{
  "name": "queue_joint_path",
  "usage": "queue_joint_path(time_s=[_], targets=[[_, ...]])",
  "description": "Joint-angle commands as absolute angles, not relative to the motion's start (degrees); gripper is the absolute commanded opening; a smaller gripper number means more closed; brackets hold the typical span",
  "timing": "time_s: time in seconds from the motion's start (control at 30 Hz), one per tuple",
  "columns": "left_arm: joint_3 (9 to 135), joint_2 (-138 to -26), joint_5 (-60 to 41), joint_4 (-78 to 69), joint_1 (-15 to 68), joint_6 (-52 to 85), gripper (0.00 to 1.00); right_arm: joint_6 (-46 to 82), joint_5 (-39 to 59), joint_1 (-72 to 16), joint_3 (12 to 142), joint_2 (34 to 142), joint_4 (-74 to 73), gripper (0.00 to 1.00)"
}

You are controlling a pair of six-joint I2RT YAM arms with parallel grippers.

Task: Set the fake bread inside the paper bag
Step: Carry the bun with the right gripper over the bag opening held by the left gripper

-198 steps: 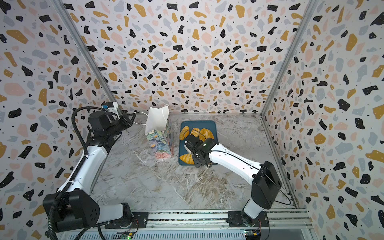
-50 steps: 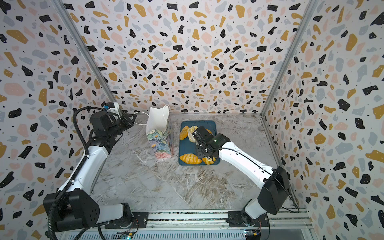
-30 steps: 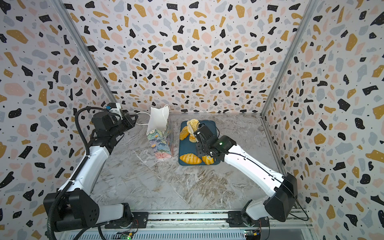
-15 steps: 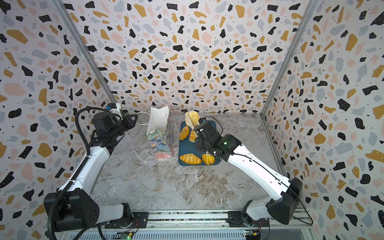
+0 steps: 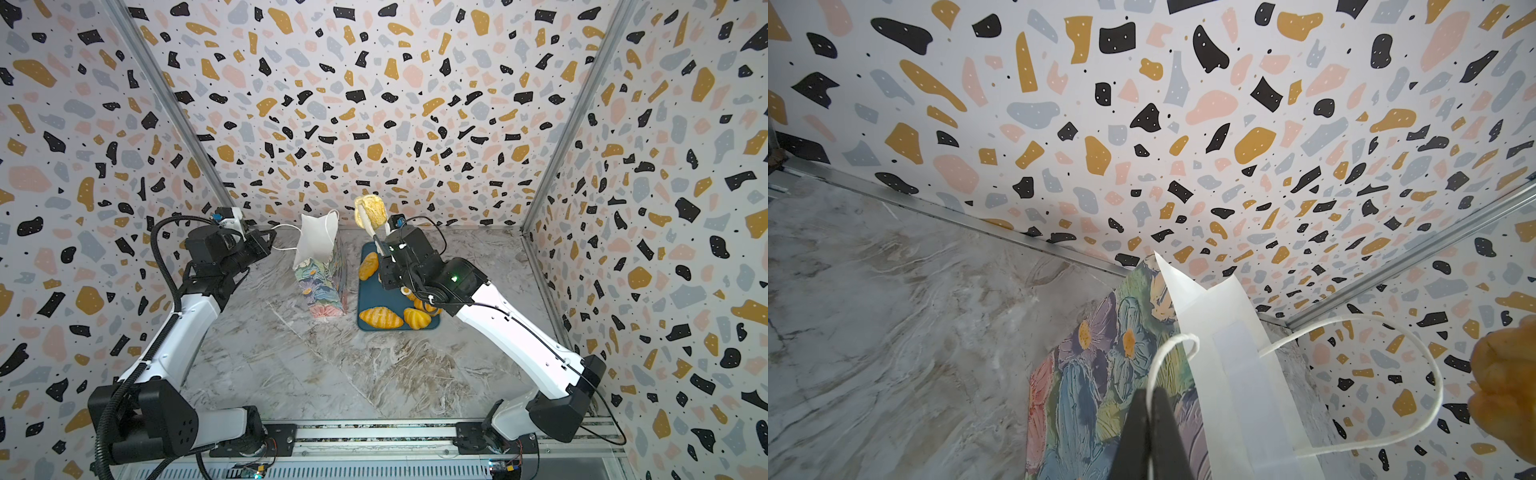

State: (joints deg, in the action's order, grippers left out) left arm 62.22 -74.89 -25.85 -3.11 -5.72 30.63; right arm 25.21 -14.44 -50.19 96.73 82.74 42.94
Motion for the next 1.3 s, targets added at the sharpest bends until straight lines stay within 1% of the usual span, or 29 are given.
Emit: queue_joint_path(time_s=[0.0,0.43,0.77,1.27], targets=[[61.48,-73.36,-25.58,-6.06,-5.44,29.68,0.00,24.17,-15.23,-51.08,100.75,83.88,40.43,0.36],[61.49,-72.82,-25.58,-5.97,-5.45,29.53,0.00,22.33,-17.48,-54.86,107.40,87.77,40.73,0.36],[61.78,-73.07,-26.06,-5.92,-5.45,29.62,0.00,22.41,-17.89,-57.46,109.81,90.58,39.06,0.35],[61.76,-73.20,-26.73,-6.07,-5.45,29.54,0.00,20.48,-18.48,-61.93,121.26,100.55,42.30,0.36]])
